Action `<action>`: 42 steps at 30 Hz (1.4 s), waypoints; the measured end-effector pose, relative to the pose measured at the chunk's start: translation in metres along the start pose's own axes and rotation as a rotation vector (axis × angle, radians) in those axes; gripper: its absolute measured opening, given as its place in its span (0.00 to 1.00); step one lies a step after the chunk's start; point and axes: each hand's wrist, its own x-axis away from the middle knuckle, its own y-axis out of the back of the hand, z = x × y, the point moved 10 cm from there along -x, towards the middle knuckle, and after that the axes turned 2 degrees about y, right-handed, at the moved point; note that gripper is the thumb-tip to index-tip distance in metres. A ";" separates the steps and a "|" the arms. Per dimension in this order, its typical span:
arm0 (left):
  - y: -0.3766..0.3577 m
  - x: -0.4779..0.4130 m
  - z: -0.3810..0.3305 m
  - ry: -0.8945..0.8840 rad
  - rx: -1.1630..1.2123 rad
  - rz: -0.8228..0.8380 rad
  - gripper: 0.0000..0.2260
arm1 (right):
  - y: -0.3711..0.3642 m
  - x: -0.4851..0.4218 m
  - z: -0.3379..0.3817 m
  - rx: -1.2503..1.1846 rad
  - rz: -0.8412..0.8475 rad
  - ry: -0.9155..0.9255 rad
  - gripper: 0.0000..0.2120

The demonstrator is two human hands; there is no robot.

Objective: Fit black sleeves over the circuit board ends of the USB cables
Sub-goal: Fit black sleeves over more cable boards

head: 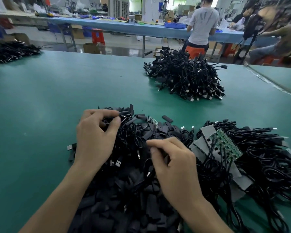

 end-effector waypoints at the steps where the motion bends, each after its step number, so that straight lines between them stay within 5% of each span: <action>1: -0.007 0.003 -0.006 0.012 0.101 0.077 0.04 | 0.004 -0.002 0.003 -0.005 -0.024 0.029 0.10; 3: -0.037 0.015 -0.011 0.109 0.358 0.341 0.16 | 0.003 -0.006 0.013 -0.014 0.005 0.098 0.12; 5: -0.059 0.030 -0.021 0.132 0.439 0.513 0.17 | -0.009 -0.006 0.022 -0.025 0.112 0.158 0.12; 7: -0.058 0.029 -0.024 0.091 0.408 0.453 0.10 | -0.022 -0.001 0.029 -0.022 0.221 0.199 0.10; 11: -0.038 0.014 -0.005 0.176 0.367 0.287 0.14 | -0.019 0.005 0.002 0.082 0.252 0.067 0.08; 15: -0.044 0.020 -0.014 0.112 0.314 0.442 0.19 | -0.015 0.011 -0.041 0.620 0.376 -0.057 0.18; 22: -0.073 0.052 -0.004 0.085 -0.088 0.793 0.16 | -0.013 0.019 -0.054 0.831 0.328 -0.113 0.16; 27: -0.073 0.052 -0.011 -0.065 -0.280 0.745 0.14 | 0.001 0.019 -0.045 0.714 0.100 -0.049 0.03; 36: -0.077 0.061 -0.017 -0.098 -0.295 0.766 0.23 | 0.021 0.025 -0.039 0.257 -0.081 0.031 0.09; 42: -0.073 0.048 -0.011 -0.016 -0.065 0.692 0.15 | 0.007 0.024 -0.046 0.631 0.047 -0.015 0.16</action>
